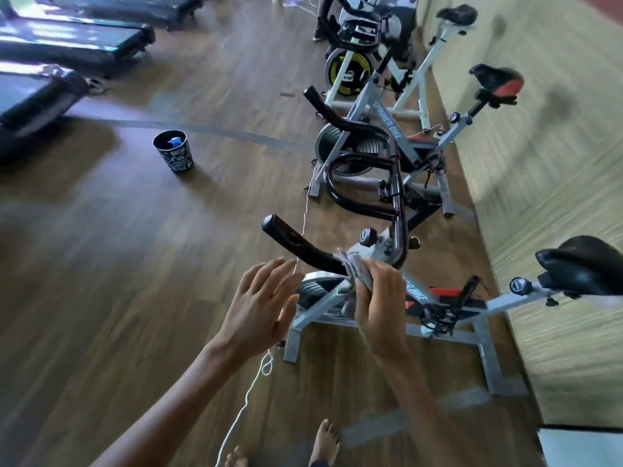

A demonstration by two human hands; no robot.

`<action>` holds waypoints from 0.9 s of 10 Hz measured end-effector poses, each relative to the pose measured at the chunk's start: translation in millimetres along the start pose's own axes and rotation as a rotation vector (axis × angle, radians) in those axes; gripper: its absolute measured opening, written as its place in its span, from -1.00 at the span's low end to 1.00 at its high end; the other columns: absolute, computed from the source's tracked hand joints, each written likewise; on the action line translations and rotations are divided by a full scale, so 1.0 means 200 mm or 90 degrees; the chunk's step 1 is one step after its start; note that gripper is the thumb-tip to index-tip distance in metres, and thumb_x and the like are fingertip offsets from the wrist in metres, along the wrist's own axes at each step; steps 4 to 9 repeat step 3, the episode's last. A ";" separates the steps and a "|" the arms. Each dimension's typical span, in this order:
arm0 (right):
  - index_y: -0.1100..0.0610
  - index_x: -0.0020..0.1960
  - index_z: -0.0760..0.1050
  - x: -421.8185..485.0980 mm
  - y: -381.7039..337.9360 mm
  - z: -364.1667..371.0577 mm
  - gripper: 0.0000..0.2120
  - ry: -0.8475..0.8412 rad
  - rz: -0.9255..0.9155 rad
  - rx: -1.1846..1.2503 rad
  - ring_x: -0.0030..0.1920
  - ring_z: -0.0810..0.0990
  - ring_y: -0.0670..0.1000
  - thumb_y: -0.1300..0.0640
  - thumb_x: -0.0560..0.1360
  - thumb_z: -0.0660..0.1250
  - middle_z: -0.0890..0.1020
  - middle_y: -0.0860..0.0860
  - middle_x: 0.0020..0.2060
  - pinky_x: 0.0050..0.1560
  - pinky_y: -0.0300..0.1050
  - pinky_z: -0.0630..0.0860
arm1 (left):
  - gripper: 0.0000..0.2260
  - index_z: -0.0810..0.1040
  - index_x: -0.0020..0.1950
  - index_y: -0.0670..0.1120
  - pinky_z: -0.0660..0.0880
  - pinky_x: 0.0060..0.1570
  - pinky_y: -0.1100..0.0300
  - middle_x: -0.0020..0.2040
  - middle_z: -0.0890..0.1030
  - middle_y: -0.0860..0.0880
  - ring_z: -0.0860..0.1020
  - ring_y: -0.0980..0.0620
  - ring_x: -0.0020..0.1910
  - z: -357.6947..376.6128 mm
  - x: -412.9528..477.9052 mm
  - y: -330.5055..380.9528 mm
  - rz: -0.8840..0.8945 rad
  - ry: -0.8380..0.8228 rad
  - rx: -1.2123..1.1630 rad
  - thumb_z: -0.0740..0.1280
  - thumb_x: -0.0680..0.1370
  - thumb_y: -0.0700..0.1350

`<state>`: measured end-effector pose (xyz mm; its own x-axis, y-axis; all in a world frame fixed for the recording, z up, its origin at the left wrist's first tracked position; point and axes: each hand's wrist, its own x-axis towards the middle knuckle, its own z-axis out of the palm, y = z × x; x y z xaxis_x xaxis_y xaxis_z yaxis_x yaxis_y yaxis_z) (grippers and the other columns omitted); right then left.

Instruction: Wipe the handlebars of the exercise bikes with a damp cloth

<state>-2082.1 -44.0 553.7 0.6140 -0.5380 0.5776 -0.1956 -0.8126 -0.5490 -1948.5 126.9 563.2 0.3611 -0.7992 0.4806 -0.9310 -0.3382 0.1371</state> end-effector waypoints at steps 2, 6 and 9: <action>0.18 0.24 0.45 -0.19 -0.35 0.19 -0.68 -0.159 0.060 0.113 0.07 0.58 0.04 0.01 0.61 0.14 0.60 0.07 0.06 0.08 0.03 0.56 | -0.66 0.61 0.09 -0.02 0.52 0.00 0.05 0.03 0.67 0.02 0.63 -0.07 0.01 -0.15 -0.31 -0.28 -0.260 -0.131 -0.061 0.11 0.56 0.08; 0.19 0.19 0.49 -0.18 -0.48 0.38 -0.66 -0.295 0.135 0.138 0.06 0.59 0.05 -0.02 0.60 0.16 0.62 0.06 0.04 0.09 -0.08 0.52 | -0.57 0.59 0.06 -0.01 0.49 -0.01 0.06 0.04 0.66 0.03 0.62 -0.07 0.03 -0.18 -0.50 -0.42 -0.358 -0.210 -0.102 0.02 0.55 0.18; 0.19 0.19 0.49 -0.18 -0.48 0.38 -0.66 -0.295 0.135 0.138 0.06 0.59 0.05 -0.02 0.60 0.16 0.62 0.06 0.04 0.09 -0.08 0.52 | -0.57 0.59 0.06 -0.01 0.49 -0.01 0.06 0.04 0.66 0.03 0.62 -0.07 0.03 -0.18 -0.50 -0.42 -0.358 -0.210 -0.102 0.02 0.55 0.18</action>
